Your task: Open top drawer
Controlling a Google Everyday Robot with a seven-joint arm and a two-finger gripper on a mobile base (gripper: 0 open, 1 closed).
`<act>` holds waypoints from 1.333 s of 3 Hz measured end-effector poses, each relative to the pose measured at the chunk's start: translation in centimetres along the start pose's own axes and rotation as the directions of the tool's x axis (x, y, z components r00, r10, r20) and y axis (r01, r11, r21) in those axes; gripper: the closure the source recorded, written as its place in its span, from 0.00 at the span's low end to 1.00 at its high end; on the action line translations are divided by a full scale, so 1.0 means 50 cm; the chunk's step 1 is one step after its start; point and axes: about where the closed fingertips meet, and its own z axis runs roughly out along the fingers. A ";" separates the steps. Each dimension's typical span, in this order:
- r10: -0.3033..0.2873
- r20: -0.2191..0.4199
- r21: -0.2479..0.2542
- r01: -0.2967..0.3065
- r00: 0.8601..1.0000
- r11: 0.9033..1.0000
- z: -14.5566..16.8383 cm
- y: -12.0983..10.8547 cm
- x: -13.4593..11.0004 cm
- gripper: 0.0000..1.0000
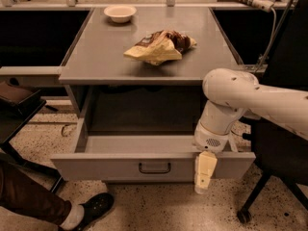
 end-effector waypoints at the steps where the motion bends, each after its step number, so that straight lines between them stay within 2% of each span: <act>1: 0.043 -0.022 -0.040 -0.044 0.999 0.998 0.021 0.041 0.034 0.00; 2: 0.067 -0.035 -0.051 -0.068 0.997 0.996 0.023 0.056 0.049 0.00; 3: 0.147 -0.070 -0.095 -0.154 0.987 0.984 0.030 0.107 0.108 0.00; 4: 0.147 -0.070 -0.095 -0.154 0.987 0.984 0.030 0.107 0.108 0.00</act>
Offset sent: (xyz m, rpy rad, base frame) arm -0.1387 -0.0852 0.0115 -0.1997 0.2200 -0.2168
